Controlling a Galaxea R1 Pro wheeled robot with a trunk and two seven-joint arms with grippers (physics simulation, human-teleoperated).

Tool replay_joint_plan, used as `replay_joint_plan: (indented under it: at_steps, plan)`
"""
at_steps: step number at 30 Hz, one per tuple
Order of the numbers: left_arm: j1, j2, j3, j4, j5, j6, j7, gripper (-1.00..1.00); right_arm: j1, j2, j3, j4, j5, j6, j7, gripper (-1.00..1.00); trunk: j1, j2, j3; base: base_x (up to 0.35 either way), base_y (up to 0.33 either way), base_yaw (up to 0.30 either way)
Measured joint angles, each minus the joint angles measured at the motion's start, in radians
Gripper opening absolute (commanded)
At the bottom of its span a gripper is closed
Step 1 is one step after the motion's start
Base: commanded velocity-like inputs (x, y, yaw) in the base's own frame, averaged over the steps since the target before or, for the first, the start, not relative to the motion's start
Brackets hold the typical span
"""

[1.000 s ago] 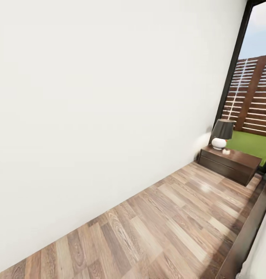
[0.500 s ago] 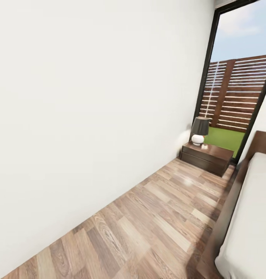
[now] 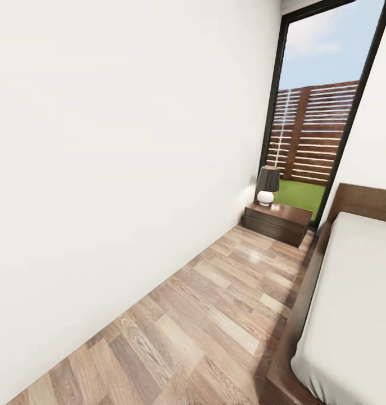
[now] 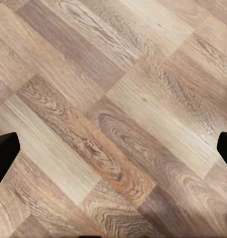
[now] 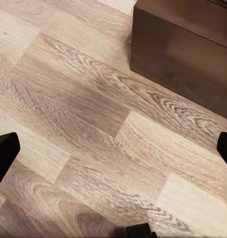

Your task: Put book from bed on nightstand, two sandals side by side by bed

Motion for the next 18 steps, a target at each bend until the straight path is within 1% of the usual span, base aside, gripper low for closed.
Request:
replay_joint_plan:
  at_steps: [9, 18]
  plan:
    - [0.000, 0.000, 0.000, 0.000, 0.000, 0.000, 0.000, 1.00, 0.000, 0.000, 0.000, 0.000, 0.000, 0.000, 0.001, 1.00, 0.000, 0.000, -0.012, 0.000, 0.000, -0.163]
    - [0.000, 0.000, 0.000, 0.000, 0.000, 0.000, 0.000, 1.00, 0.000, 0.000, 0.001, 0.000, 0.000, 0.000, 0.001, 1.00, 0.000, 0.000, -0.016, 0.000, 0.000, -0.256]
